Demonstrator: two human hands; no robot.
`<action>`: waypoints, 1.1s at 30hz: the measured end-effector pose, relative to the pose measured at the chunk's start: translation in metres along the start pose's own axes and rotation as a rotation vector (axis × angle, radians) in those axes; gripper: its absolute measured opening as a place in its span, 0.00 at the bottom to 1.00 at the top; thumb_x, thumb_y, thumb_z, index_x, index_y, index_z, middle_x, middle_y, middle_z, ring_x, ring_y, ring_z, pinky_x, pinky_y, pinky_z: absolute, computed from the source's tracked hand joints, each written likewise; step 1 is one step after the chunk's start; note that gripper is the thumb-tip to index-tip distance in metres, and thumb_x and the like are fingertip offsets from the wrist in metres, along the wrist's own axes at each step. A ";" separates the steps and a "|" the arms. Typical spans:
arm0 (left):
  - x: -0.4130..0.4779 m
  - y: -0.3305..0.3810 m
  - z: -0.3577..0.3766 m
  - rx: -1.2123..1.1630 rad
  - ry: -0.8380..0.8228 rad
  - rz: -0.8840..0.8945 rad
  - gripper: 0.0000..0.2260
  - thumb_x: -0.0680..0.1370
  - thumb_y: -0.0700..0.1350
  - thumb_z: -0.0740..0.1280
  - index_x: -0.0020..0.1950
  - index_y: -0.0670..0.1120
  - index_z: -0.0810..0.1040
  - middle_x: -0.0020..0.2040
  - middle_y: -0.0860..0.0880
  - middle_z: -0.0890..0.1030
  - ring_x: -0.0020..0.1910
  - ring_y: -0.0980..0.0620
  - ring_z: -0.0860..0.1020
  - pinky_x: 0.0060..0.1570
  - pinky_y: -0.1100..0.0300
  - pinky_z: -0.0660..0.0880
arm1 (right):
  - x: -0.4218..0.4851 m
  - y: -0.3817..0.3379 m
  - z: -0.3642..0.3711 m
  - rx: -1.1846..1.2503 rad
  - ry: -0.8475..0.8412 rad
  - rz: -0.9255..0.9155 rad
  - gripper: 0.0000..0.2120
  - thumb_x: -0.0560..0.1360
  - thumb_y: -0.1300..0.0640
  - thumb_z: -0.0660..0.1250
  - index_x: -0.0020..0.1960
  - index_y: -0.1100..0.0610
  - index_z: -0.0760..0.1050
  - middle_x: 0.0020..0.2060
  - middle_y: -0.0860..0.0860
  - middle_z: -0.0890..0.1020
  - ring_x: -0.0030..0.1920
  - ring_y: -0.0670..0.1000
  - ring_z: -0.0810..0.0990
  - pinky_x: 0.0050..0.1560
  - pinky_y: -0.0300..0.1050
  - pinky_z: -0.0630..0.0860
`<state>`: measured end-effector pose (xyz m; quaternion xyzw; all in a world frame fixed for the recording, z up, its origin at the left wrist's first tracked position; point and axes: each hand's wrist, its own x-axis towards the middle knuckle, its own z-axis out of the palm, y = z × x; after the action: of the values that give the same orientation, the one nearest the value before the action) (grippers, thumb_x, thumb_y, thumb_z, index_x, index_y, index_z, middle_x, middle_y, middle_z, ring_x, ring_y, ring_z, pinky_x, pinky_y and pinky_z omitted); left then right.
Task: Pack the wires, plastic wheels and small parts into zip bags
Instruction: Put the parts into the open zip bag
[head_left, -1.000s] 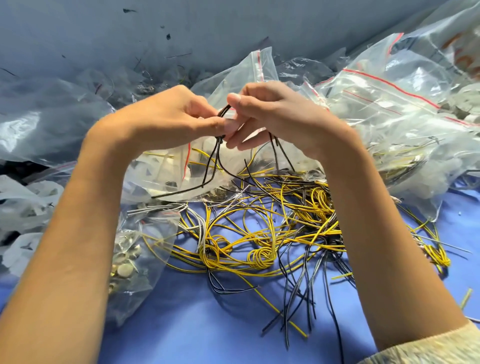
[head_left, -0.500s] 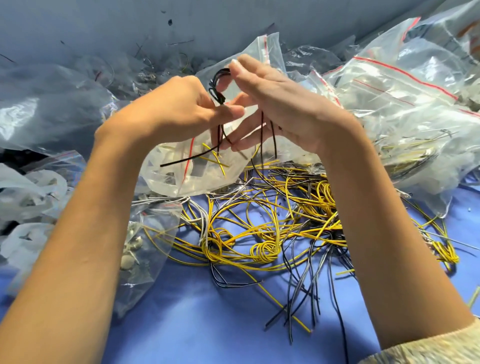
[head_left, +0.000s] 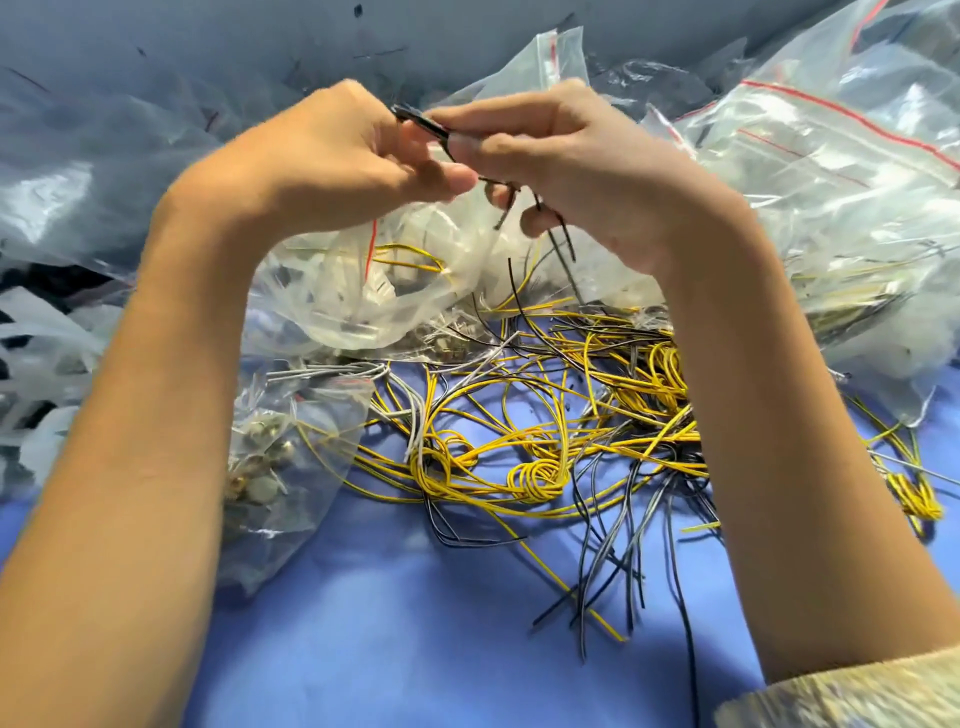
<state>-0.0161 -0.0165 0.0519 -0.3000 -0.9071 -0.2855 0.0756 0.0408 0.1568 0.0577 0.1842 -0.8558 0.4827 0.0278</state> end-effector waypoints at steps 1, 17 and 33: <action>-0.001 -0.001 -0.002 0.017 0.005 -0.007 0.14 0.74 0.58 0.68 0.48 0.49 0.84 0.32 0.49 0.72 0.29 0.58 0.66 0.30 0.64 0.62 | 0.000 -0.001 -0.001 -0.021 0.025 -0.001 0.11 0.78 0.57 0.63 0.52 0.40 0.78 0.33 0.40 0.76 0.34 0.42 0.69 0.31 0.32 0.66; -0.008 0.013 -0.010 0.113 -0.103 0.057 0.18 0.65 0.47 0.67 0.49 0.67 0.76 0.36 0.57 0.76 0.32 0.58 0.72 0.35 0.60 0.67 | 0.006 -0.001 0.000 -0.360 0.076 0.001 0.12 0.73 0.61 0.65 0.54 0.54 0.83 0.32 0.51 0.79 0.27 0.38 0.70 0.29 0.30 0.64; -0.013 0.034 -0.017 0.067 -0.029 0.081 0.25 0.62 0.45 0.59 0.57 0.54 0.81 0.49 0.46 0.75 0.44 0.48 0.72 0.43 0.57 0.67 | 0.017 -0.011 0.032 -0.589 -0.111 -0.057 0.13 0.77 0.60 0.60 0.35 0.61 0.68 0.28 0.49 0.65 0.34 0.48 0.63 0.30 0.37 0.61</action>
<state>0.0137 -0.0097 0.0779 -0.3378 -0.9043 -0.2471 0.0838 0.0332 0.1200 0.0534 0.2181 -0.9537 0.2020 0.0466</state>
